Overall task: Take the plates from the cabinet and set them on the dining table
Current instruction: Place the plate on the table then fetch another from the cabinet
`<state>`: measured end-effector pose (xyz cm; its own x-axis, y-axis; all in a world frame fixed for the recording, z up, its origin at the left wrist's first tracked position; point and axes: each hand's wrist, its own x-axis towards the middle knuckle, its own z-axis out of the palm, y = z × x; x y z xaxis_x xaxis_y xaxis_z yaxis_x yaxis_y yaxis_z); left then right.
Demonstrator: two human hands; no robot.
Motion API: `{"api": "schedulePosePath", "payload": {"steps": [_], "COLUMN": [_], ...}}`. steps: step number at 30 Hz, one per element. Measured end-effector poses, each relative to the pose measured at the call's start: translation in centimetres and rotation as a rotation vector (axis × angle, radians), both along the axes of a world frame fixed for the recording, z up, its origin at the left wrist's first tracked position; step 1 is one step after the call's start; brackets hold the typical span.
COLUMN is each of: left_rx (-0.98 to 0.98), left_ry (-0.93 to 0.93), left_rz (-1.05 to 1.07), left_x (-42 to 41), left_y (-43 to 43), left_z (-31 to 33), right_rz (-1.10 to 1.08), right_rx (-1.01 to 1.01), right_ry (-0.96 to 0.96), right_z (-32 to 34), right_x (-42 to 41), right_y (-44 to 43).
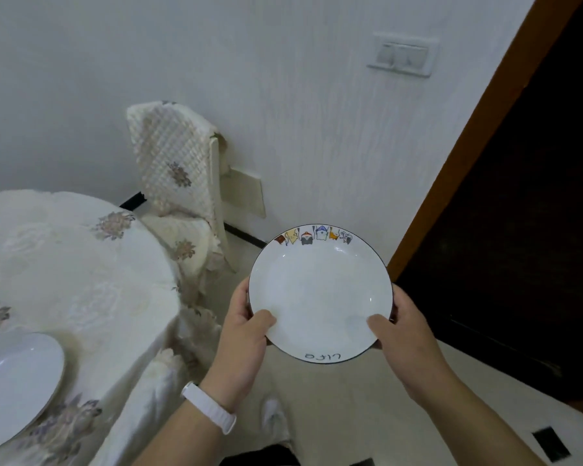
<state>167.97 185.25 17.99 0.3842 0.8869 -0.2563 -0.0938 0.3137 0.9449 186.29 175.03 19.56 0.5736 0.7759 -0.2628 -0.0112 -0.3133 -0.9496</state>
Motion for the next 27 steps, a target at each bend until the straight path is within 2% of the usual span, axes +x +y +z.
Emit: {"api": "schedulePosePath", "payload": {"steps": [9,17,27], "left_rx": [0.009,-0.025,-0.066], "left_ry": [-0.075,-0.096,-0.031], "left_rz": [0.026,0.186,0.509], "left_x": [-1.4,-4.6,-8.1], "left_y": [16.6,23.0,29.6], "left_z": [0.9,0.7,-0.7], "right_rz": [0.025,0.204,0.535], "right_rx": [-0.015,-0.015,-0.053], "right_ry": [-0.046,-0.051,0.034], "right_z": [1.4,1.9,-0.1], "right_x": [-0.9,-2.6,-4.7], "right_y": [17.0,26.8,40.0]}}
